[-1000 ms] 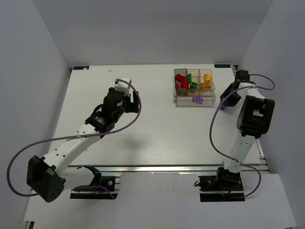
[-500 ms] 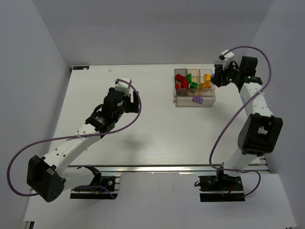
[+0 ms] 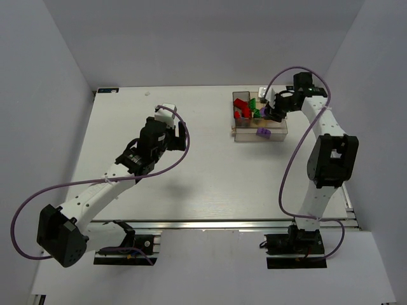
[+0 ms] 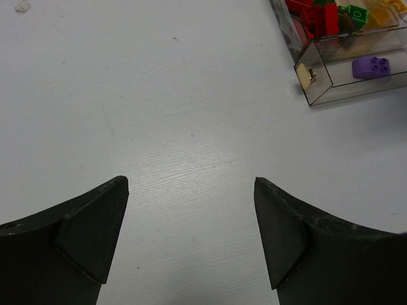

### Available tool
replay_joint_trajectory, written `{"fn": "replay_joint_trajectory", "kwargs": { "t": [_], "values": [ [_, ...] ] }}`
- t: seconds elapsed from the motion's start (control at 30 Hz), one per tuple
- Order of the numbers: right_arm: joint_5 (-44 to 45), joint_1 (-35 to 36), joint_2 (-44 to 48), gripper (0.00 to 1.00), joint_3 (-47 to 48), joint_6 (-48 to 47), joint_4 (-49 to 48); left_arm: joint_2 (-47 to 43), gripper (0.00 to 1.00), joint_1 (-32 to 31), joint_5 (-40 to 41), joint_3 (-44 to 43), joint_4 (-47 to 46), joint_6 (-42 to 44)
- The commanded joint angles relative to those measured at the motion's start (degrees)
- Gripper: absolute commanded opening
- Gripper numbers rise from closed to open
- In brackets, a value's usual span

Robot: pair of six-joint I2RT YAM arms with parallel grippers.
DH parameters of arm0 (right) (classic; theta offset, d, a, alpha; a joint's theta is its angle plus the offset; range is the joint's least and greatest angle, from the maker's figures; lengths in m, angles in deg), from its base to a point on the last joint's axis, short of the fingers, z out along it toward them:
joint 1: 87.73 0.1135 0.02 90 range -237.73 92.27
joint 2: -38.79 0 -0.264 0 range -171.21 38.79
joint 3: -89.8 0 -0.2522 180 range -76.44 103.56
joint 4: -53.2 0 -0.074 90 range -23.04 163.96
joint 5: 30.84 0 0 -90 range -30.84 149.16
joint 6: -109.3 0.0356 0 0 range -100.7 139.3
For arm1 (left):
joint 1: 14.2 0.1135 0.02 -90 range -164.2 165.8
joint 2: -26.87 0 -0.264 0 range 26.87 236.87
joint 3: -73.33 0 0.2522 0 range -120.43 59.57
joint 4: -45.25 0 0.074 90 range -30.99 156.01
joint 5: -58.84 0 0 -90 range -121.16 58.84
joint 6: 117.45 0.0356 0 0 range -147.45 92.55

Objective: Sort the legos into containers by color

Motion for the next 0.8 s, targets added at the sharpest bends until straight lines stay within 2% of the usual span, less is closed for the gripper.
{"fn": "replay_joint_trajectory", "kwargs": {
  "t": [0.0,0.1,0.27,0.37,0.43,0.47,0.57,0.77],
  "values": [
    [0.85,2.84,0.65,0.03,-2.47,-9.30,4.16,-0.31,0.89,0.00,0.91,0.54,-0.20,0.33],
    [3.66,4.16,0.57,0.05,-5.65,-6.84,0.03,-0.31,0.89,0.00,0.73,0.54,-0.20,0.33],
    [5.07,5.13,-1.63,0.11,-5.04,-2.18,-2.35,-0.40,0.89,0.00,1.00,0.54,-0.28,0.24],
    [7.18,5.74,-2.07,0.18,-5.56,-0.43,-3.93,-0.49,0.89,0.00,0.91,0.54,-0.28,0.33],
    [9.29,5.92,-3.21,0.26,-5.22,0.54,-4.90,-0.49,0.89,0.00,0.91,0.54,-0.11,0.42],
    [9.30,5.92,-3.22,0.26,-5.21,0.55,-4.90,-0.49,0.89,0.00,0.91,0.54,-0.11,0.42],
    [10.00,6.01,-3.74,0.37,-5.47,0.63,-5.17,-0.75,0.89,0.00,1.00,0.54,-0.20,0.42],
    [8.68,6.10,-1.03,0.66,-7.23,0.99,-5.52,-0.75,0.89,0.00,0.91,0.54,-0.28,0.33]
  ]
}}
